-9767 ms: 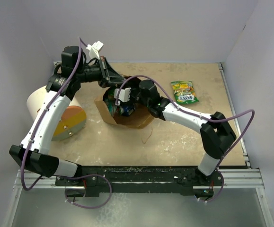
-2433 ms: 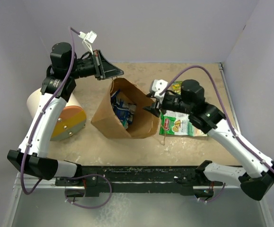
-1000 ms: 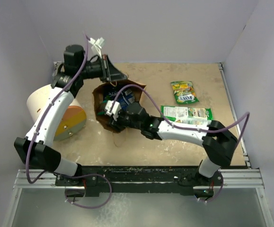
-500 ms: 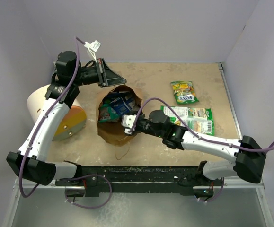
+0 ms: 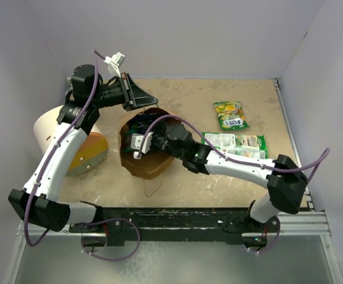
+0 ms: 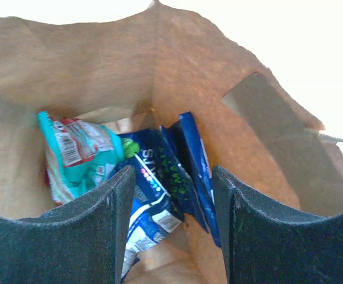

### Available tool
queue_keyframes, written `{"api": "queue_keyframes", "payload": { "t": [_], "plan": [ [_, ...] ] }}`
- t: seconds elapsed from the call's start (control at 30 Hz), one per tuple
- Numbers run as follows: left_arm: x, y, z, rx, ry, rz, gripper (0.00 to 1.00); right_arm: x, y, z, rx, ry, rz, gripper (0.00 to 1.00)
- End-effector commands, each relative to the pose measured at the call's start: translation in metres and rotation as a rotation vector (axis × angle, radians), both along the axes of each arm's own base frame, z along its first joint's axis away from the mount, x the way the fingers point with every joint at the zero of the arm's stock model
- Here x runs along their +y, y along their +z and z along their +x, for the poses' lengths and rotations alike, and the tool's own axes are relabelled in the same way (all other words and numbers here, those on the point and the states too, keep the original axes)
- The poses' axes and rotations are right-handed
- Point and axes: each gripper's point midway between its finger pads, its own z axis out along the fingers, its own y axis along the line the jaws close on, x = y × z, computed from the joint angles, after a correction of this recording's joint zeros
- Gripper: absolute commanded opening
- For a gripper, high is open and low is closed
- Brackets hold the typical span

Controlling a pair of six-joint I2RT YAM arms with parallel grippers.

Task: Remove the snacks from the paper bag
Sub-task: Take out the snack from the paper bag.

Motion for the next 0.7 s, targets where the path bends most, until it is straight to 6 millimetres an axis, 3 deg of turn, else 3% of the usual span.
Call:
{"api": "queue_keyframes", "payload": {
  "t": [0.0, 0.1, 0.27, 0.5, 0.67],
  "plan": [
    [-0.001, 0.000, 0.000, 0.111, 0.051, -0.044, 0.00, -0.003, 0.033, 0.031, -0.099, -0.068, 0.019, 0.57],
    [-0.007, -0.010, 0.006, 0.166, 0.062, -0.048, 0.00, -0.010, 0.026, 0.047, -0.097, -0.102, 0.010, 0.57],
    [-0.003, 0.005, 0.012, 0.103, 0.118, -0.085, 0.00, -0.027, 0.024, 0.069, -0.104, -0.156, 0.020, 0.56],
    [-0.009, 0.012, -0.001, 0.100, 0.058, -0.095, 0.00, -0.031, 0.018, 0.068, -0.185, -0.123, -0.041, 0.56],
    [-0.012, 0.022, -0.012, 0.058, -0.005, -0.104, 0.00, -0.022, 0.010, 0.072, -0.214, -0.090, -0.080, 0.56]
  ]
}}
